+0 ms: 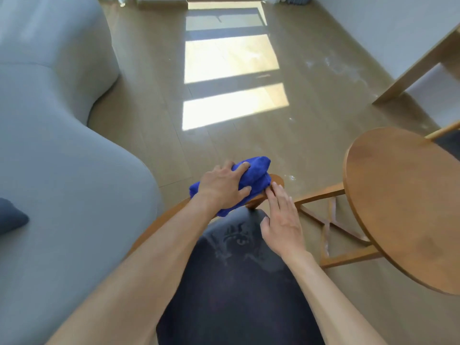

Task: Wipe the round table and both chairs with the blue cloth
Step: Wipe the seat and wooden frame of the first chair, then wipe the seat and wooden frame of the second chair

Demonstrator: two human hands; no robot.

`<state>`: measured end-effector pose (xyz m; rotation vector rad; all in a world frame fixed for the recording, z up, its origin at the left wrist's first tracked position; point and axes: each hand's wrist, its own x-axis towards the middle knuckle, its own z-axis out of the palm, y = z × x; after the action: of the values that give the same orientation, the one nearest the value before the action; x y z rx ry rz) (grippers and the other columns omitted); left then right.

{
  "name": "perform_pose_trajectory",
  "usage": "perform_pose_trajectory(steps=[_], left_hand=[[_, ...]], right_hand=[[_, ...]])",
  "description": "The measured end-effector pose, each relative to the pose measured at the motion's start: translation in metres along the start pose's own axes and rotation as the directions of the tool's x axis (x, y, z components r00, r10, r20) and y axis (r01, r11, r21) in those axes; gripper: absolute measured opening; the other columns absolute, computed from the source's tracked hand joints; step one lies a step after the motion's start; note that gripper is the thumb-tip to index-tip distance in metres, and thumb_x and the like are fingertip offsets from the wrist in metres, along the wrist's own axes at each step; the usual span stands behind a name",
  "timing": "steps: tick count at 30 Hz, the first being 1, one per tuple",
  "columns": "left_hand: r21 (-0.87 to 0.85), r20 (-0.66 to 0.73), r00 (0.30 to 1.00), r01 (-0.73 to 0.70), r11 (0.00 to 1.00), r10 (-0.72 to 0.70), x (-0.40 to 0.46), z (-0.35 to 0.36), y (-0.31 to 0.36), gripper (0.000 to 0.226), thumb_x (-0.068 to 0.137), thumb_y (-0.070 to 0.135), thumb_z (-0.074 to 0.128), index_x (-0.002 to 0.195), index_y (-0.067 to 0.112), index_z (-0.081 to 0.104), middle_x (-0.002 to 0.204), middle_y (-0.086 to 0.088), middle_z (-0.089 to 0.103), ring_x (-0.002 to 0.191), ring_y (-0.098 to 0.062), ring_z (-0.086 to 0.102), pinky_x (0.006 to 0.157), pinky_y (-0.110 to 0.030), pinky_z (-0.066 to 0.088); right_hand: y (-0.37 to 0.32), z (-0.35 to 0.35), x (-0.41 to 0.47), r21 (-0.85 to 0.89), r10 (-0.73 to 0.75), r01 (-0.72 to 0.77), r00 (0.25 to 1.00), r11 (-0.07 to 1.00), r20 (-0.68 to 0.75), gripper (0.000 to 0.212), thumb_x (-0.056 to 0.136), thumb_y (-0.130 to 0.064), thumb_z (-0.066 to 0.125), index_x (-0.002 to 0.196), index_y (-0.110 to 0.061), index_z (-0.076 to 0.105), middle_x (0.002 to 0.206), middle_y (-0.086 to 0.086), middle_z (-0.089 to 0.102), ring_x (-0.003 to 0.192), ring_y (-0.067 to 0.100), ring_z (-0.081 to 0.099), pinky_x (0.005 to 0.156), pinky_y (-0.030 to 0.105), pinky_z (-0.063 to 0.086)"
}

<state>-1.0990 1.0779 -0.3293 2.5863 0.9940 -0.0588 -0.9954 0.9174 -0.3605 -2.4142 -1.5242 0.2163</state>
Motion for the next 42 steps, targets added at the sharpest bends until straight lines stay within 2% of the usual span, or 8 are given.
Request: perform_pose_trajectory(steps=[3,5,10,15,20,26,34,42], left_hand=[[0.040,0.024,0.998,-0.063,0.997,0.062,0.028,0.004,0.035,0.051,0.091,0.052,0.040,0.138,0.033,0.031,0.124,-0.004,0.047,0.103,-0.028,0.053,0.069,-0.034,0.037],[0.024,0.039,0.996,-0.085,0.996,0.084,0.040,0.005,0.045,0.051,0.091,0.051,0.041,0.137,0.033,0.033,0.121,-0.005,0.049,0.101,-0.028,0.054,0.070,-0.033,0.037],[-0.077,0.087,0.991,-0.096,0.992,0.102,0.036,-0.002,0.031,0.052,0.088,0.048,0.045,0.137,0.036,0.035,0.118,-0.002,0.051,0.097,-0.026,0.057,0.073,-0.032,0.040],[-0.206,0.082,0.990,0.129,0.970,-0.114,-0.040,-0.012,-0.043,0.054,0.085,0.047,0.050,0.136,0.043,0.034,0.122,0.006,0.052,0.101,-0.022,0.056,0.082,-0.034,0.046],[-0.405,0.069,0.911,0.398,0.823,-0.407,-0.166,-0.005,-0.104,0.044,0.084,0.042,0.057,0.125,0.046,0.042,0.113,0.012,0.056,0.097,-0.017,0.057,0.079,-0.032,0.043],[-0.391,0.018,0.845,0.497,0.775,-0.534,-0.198,0.004,-0.099,0.041,0.086,0.044,0.054,0.125,0.038,0.045,0.111,0.004,0.057,0.092,-0.020,0.057,0.076,-0.037,0.046],[0.046,-0.040,0.951,0.307,0.951,-0.305,-0.108,-0.004,0.000,0.055,0.090,0.039,0.051,0.140,0.027,0.031,0.136,-0.008,0.037,0.113,-0.031,0.045,0.087,-0.042,0.045],[-0.221,-0.036,0.997,0.056,0.974,-0.066,-0.176,0.022,0.188,0.057,0.089,0.034,0.053,0.142,0.029,0.031,0.134,0.002,0.041,0.110,-0.017,0.049,0.079,-0.030,0.049]], right_hand=[[-0.005,0.000,0.000,0.246,0.139,-0.141,0.990,0.959,0.026,0.065,0.085,0.002,0.053,0.146,-0.007,0.034,0.159,0.001,0.018,0.144,0.014,0.019,0.114,0.032,0.029],[-0.007,-0.001,0.002,0.352,0.243,-0.235,0.970,0.906,0.021,0.060,0.088,0.000,0.052,0.145,-0.009,0.036,0.159,-0.006,0.016,0.142,0.013,0.027,0.107,0.034,0.039],[-0.010,-0.001,0.004,0.299,0.211,-0.203,0.978,0.932,0.007,0.060,0.085,0.007,0.047,0.143,-0.006,0.038,0.159,-0.002,0.019,0.145,0.015,0.022,0.112,0.036,0.034],[-0.014,-0.006,0.001,0.152,0.191,-0.199,0.980,0.968,0.063,0.065,0.085,0.008,0.044,0.147,0.000,0.029,0.161,0.004,0.013,0.149,0.018,0.011,0.119,0.029,0.015],[-0.033,-0.022,0.002,0.096,0.272,-0.295,0.942,0.951,0.197,0.067,0.092,-0.005,0.043,0.153,-0.006,0.013,0.163,0.004,-0.002,0.149,0.018,-0.003,0.121,0.033,0.007],[-0.066,-0.038,-0.046,0.140,0.248,-0.308,0.908,0.941,0.337,0.062,0.099,-0.017,0.042,0.154,-0.018,0.015,0.163,-0.004,-0.003,0.149,0.014,-0.004,0.118,0.032,0.010],[-0.058,-0.081,-0.160,0.234,0.295,-0.415,0.861,0.879,0.415,0.051,0.099,-0.025,0.045,0.149,-0.029,0.032,0.160,-0.018,0.006,0.145,0.005,0.015,0.116,0.026,0.020],[0.023,-0.150,-0.219,0.503,0.361,-0.469,0.882,0.726,0.302,0.058,0.098,-0.022,0.046,0.151,-0.029,0.024,0.158,-0.015,0.016,0.144,0.003,0.016,0.114,0.020,0.019]])
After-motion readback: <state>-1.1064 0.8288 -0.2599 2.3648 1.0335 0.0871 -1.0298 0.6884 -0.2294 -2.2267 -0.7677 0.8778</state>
